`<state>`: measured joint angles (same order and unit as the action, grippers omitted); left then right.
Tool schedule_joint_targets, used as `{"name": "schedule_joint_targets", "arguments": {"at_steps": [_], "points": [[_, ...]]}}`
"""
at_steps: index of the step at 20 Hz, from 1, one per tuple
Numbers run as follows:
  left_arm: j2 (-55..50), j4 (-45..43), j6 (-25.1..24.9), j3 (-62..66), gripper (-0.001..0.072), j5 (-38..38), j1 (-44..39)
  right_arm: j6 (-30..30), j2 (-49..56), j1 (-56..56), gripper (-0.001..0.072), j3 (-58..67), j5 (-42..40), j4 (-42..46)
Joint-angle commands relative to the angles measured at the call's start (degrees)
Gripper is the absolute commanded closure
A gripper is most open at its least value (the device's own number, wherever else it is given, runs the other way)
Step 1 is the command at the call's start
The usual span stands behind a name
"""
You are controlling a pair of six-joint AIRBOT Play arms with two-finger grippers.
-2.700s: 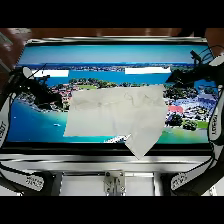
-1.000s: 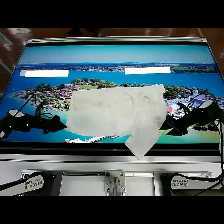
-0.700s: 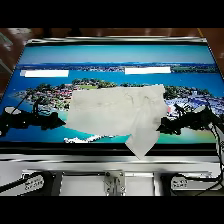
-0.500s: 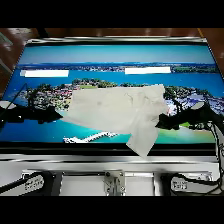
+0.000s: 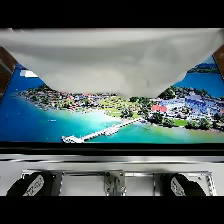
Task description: Fold the shirts.
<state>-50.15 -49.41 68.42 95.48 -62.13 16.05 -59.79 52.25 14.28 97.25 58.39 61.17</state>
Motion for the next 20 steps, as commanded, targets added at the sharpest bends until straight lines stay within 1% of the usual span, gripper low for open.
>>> {"name": "schedule_joint_targets", "arguments": {"at_steps": [1,3,4,6,8,10,13,15,16,17,19,20], "points": [[8.7,-2.9,2.5,14.8,0.0672,5.9,0.0,-5.7,-8.8,-0.1,0.0645,15.8,-2.5,9.6],[12.4,-8.9,8.1,16.9,0.0672,5.7,0.0,-9.5,-13.0,-0.1,0.0645,16.7,0.6,12.7],[14.3,-12.9,10.9,16.9,0.0672,4.2,0.0,-10.8,-14.6,-0.1,0.0645,16.7,3.2,13.6],[16.4,-18.9,13.3,16.9,0.0671,-2.6,0.0,-14.1,-16.5,-0.1,0.0645,16.7,10.8,14.4],[16.6,-21.4,13.3,16.9,0.0671,-11.0,0.0,-16.0,-16.4,-0.1,0.0645,16.6,18.8,14.4],[15.4,-21.6,13.3,16.6,0.0671,-17.7,0.0,-16.5,-14.8,-0.1,0.0645,16.6,26.3,14.4],[13.4,-21.6,13.0,13.1,0.0671,-21.8,0.0,-18.3,-9.6,-0.1,0.0645,16.6,38.1,14.4],[12.1,-21.6,13.1,7.7,0.0671,-22.9,0.0,-19.9,-4.3,-0.1,0.0645,15.1,46.0,14.4],[11.6,-21.6,13.1,3.4,0.0671,-22.8,0.0,-21.3,-1.6,-0.1,0.0645,12.3,47.1,14.4],[10.8,-21.7,13.0,-1.3,0.0671,-22.4,0.0,-21.7,1.0,-0.1,0.0645,8.5,46.5,14.1],[7.6,-21.8,10.4,-12.0,0.0671,-19.4,0.0,-21.6,6.7,-0.1,0.0645,-1.4,42.1,13.9],[5.2,-21.7,10.2,-16.3,0.0671,-16.6,0.0,-20.7,10.1,-0.1,0.0645,-6.2,38.5,13.4]]}}
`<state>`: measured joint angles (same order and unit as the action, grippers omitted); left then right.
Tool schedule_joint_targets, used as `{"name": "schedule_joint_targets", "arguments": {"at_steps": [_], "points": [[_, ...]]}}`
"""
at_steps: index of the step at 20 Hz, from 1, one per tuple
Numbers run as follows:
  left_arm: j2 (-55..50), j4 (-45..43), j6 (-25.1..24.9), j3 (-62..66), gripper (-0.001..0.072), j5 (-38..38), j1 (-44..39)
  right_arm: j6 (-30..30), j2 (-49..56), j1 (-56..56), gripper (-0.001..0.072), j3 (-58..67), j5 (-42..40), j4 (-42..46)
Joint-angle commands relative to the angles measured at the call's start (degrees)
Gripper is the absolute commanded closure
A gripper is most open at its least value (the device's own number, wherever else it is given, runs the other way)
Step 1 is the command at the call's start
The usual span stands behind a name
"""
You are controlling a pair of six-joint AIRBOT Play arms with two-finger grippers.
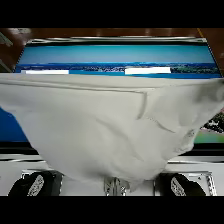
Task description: Fold the shirts.
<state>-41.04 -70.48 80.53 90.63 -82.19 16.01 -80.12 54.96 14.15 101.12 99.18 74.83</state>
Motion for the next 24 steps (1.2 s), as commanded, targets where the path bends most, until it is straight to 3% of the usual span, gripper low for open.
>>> {"name": "schedule_joint_targets", "arguments": {"at_steps": [1,4,8,10,13,16,20,24], "points": [[-7.4,-0.7,-1.9,-15.1,0.0671,7.0,0.0,-0.1,11.5,-0.3,0.0645,-14.4,-7.1,-1.8],[-22.3,3.4,-1.8,-18.1,0.0671,15.9,-0.1,1.9,25.7,-6.3,0.0645,-18.6,-25.8,-2.7],[-43.5,10.2,-3.8,-14.2,0.0671,24.7,-1.9,2.8,39.0,-13.2,0.0645,-18.6,-57.3,-2.5],[-51.1,11.2,-4.2,-10.1,0.0671,28.0,-2.8,2.9,42.3,-15.0,0.0645,-18.6,-68.5,-2.2],[-58.8,11.3,-9.0,-4.4,0.0671,32.1,-4.6,3.0,45.8,-15.7,0.0645,-18.6,-79.7,-2.3],[-62.7,11.6,-9.4,-3.0,0.0671,36.0,-6.4,2.7,48.6,-15.7,0.0645,-18.6,-80.5,-2.5],[-64.4,11.6,-9.4,-3.0,0.0671,35.6,-7.0,2.8,50.0,-15.5,0.0645,-18.6,-72.8,-2.3],[-64.0,10.0,-12.0,-0.8,0.0671,21.4,-5.3,2.8,45.2,-13.7,0.0645,-18.6,-57.0,-0.4]]}}
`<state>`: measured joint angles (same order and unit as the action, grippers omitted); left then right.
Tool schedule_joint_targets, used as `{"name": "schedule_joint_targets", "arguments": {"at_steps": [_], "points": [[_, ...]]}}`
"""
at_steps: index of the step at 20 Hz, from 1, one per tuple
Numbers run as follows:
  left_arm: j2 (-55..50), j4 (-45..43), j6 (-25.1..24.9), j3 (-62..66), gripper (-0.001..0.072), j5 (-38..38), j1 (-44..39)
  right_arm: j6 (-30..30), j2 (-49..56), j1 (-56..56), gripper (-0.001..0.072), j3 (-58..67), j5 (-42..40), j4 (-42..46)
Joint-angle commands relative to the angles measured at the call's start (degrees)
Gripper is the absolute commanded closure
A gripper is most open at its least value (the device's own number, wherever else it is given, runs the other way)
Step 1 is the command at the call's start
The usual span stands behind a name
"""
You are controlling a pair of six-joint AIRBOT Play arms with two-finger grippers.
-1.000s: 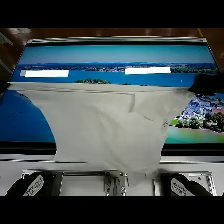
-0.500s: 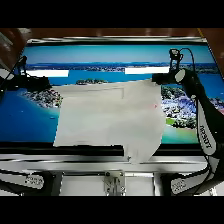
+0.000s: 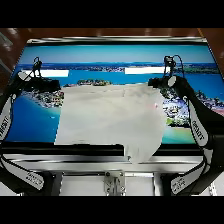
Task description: Fold the shirts.
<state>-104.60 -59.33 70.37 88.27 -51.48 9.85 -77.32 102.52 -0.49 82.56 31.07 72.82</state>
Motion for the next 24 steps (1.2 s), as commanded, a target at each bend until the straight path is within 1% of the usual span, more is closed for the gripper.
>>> {"name": "schedule_joint_targets", "arguments": {"at_steps": [1,2,4,5,6,7,9,12,13,14,15,16,17,18,21,22,23,24], "points": [[-0.5,-2.7,-1.8,2.8,0.0672,-14.9,1.2,-0.1,-4.1,1.5,0.0645,0.0,17.3,3.2],[-0.5,-4.9,-1.5,4.0,0.0672,-20.9,1.3,-1.0,-5.6,2.0,0.0645,0.0,24.8,5.0],[-0.5,-9.6,0.3,4.9,0.0672,-29.8,1.3,-2.6,-6.6,2.9,0.0645,-0.1,39.4,6.9],[-0.8,-11.3,0.8,4.9,0.0672,-33.7,1.3,-2.6,-6.2,2.9,0.0645,-0.7,44.7,6.9],[-1.4,-13.0,1.8,4.9,0.0672,-36.5,1.2,-2.6,-5.7,2.8,0.0645,-1.7,47.2,6.8],[-2.2,-14.4,3.8,4.9,0.0672,-38.1,1.2,-2.9,-5.1,2.4,0.0645,-2.6,47.6,6.8],[-3.5,-14.4,6.5,4.9,0.0672,-38.6,1.0,-5.2,-3.7,1.6,0.0645,-3.4,47.4,6.7],[-5.1,-14.0,6.9,4.9,0.0671,-38.6,0.0,-7.2,-2.9,1.4,0.0645,-3.4,46.8,6.4],[-5.4,-13.9,6.9,4.9,0.0669,-38.6,-0.2,-7.3,-3.0,1.4,0.0624,-3.4,46.5,6.3],[-5.3,-13.3,7.0,4.9,0.0556,-38.7,-0.3,-7.3,-3.5,1.4,0.0520,-3.3,46.4,6.4],[-5.0,-12.9,7.3,5.0,0.0251,-39.5,-0.1,-6.2,-4.5,1.4,0.0285,-3.3,46.4,6.8],[-4.4,-13.1,7.6,5.0,0.0116,-40.1,0.3,-5.3,-6.1,1.4,0.0109,-3.3,46.6,7.1],[-3.1,-13.1,8.3,5.0,0.0117,-40.4,0.9,-4.0,-8.2,1.4,0.0092,-3.2,46.7,7.6],[-1.4,-13.1,8.6,5.0,0.0116,-40.8,1.8,-3.3,-10.7,1.6,0.0091,-3.2,47.1,9.4],[5.2,-12.9,8.3,3.5,0.0116,-43.7,6.2,-3.3,-18.5,5.4,0.0093,-3.4,52.8,21.4],[8.3,-12.0,8.4,0.3,0.0116,-44.0,8.3,-3.0,-20.4,8.7,0.0095,-4.1,55.2,21.6],[11.8,-10.3,8.1,-5.3,0.0115,-43.9,10.6,-2.7,-22.7,13.4,0.0094,-6.0,56.7,17.8],[15.0,-8.6,6.8,-11.8,0.0110,-43.2,12.8,-2.1,-25.0,18.4,0.0094,-8.8,56.6,12.4]]}}
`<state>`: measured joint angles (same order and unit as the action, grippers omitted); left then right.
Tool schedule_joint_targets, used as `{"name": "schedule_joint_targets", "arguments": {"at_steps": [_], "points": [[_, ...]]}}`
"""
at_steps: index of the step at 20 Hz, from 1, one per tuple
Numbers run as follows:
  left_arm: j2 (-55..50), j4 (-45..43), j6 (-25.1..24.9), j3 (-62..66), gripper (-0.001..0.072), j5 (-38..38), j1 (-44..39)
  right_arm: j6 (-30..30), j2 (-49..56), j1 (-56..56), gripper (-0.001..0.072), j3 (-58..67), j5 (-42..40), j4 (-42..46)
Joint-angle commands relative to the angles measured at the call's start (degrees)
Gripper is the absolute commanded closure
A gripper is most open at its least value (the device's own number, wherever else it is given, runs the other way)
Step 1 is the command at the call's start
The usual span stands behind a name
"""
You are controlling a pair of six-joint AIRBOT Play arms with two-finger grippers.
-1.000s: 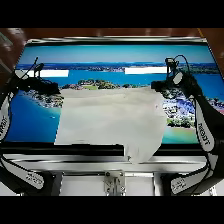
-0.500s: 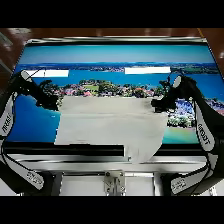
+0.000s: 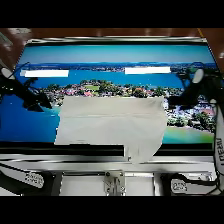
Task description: Fold the shirts.
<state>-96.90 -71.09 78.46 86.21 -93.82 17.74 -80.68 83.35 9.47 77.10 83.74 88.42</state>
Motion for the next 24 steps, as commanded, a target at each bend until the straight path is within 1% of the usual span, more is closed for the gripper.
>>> {"name": "schedule_joint_targets", "arguments": {"at_steps": [1,3,4,6,11,18,19,20,22,24], "points": [[10.3,4.5,-3.0,-16.6,0.0103,0.4,6.9,2.4,-8.3,13.6,0.0093,-6.9,4.0,-8.2],[15.2,6.2,-5.8,-29.8,0.0103,5.1,10.7,3.3,-12.2,21.6,0.0093,-13.7,2.6,-14.8],[16.4,7.2,-5.8,-34.2,0.0103,7.6,12.0,3.7,-13.7,24.3,0.0093,-16.5,1.5,-17.1],[16.8,9.5,-5.8,-39.5,0.0104,10.7,13.4,4.6,-14.8,26.6,0.0093,-19.4,1.1,-18.5],[16.4,9.6,-5.8,-43.9,0.0106,17.7,11.8,4.9,-14.8,26.4,0.0093,-20.1,-0.2,-19.6],[13.7,11.1,-7.0,-45.4,0.0107,19.2,8.1,4.9,-14.8,26.4,0.0093,-20.1,0.4,-19.5],[13.6,11.5,-6.8,-45.4,0.0117,20.1,7.5,4.9,-14.8,26.4,0.0093,-20.1,0.4,-19.5],[13.6,12.2,-6.5,-45.4,0.0165,21.4,6.9,4.9,-14.8,26.4,0.0093,-20.1,0.4,-19.5],[13.6,14.3,-6.2,-45.4,0.0403,23.2,5.6,4.9,-14.8,26.4,0.0093,-20.4,0.9,-19.1],[13.6,14.8,-6.6,-45.4,0.0670,23.7,3.8,5.7,-14.8,26.3,0.0094,-23.6,1.7,-19.2]]}}
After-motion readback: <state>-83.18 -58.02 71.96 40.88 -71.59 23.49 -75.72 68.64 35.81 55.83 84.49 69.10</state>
